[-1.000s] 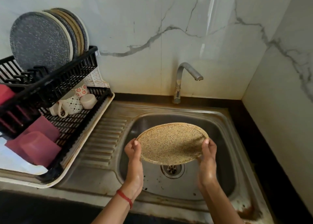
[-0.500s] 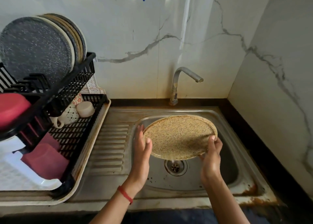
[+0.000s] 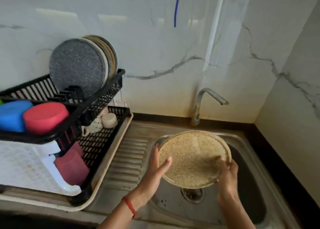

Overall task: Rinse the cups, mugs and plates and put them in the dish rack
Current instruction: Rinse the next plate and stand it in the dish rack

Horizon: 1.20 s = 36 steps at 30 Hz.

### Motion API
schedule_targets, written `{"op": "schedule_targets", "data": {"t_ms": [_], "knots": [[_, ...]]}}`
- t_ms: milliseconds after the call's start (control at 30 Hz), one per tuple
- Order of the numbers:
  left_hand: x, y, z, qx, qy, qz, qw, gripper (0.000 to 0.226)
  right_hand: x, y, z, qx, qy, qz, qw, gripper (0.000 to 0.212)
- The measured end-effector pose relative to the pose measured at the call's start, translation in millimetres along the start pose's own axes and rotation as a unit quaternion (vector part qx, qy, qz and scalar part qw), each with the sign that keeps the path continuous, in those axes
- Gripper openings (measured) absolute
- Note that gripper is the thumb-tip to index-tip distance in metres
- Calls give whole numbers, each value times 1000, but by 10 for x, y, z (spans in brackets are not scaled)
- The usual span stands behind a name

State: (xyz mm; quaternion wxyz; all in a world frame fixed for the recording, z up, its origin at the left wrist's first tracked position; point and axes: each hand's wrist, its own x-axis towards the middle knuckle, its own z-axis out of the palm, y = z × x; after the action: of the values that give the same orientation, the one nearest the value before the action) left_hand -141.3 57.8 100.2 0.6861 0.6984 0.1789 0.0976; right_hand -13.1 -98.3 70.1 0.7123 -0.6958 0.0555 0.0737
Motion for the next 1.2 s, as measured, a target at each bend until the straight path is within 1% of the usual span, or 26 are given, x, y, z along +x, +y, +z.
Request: {"op": "schedule_targets", "data": {"t_ms": [67,133,200,233,267,333,367,400,500,600,700,800,933,1000,1100,1200], "knots": [[43,178,-100,18,27,18,999,115,62,-173,96,-25,-20,-34,999,52],[63,435,-243,10,59,58,996,120,120,-405,234,-60,-33,-75,995,57],[77,733,-445,7,96,106,990,116,136,-695,423,-68,-64,-118,989,60],[76,885,-551,19,109,128,986,108,142,-849,523,-64,-87,-138,985,61],[81,1051,-695,40,116,155,980,94,149,-1021,662,-61,-111,-156,980,60],[89,1386,-955,84,119,197,970,49,141,-1362,922,-51,-164,-188,967,58],[71,1568,-1123,101,123,214,964,38,108,-1535,1086,-35,-194,-209,958,55],[62,1723,-1281,111,123,227,960,39,66,-1685,1228,-27,-214,-234,948,53],[57,2141,-1824,139,154,234,950,60,-89,-2096,1745,-63,-219,-316,921,59],[58,2409,-2392,125,148,237,952,54,-288,-2367,2354,-86,-197,-377,901,61],[101,2499,-2991,135,187,208,950,60,-474,-2455,2957,-102,-173,-411,889,63],[167,2420,-3552,121,212,191,951,63,-595,-2384,3523,-122,-167,-413,887,67],[285,2165,-4097,91,222,177,954,56,-686,-2108,4079,-140,-171,-416,882,66],[355,2026,-4266,83,225,165,957,52,-714,-1980,4212,-148,-161,-418,882,65],[428,1898,-4448,80,210,152,963,49,-715,-1812,4351,-156,-147,-410,887,64],[479,1826,-4552,88,198,136,967,47,-700,-1682,4382,-177,-141,-397,890,67]]}}
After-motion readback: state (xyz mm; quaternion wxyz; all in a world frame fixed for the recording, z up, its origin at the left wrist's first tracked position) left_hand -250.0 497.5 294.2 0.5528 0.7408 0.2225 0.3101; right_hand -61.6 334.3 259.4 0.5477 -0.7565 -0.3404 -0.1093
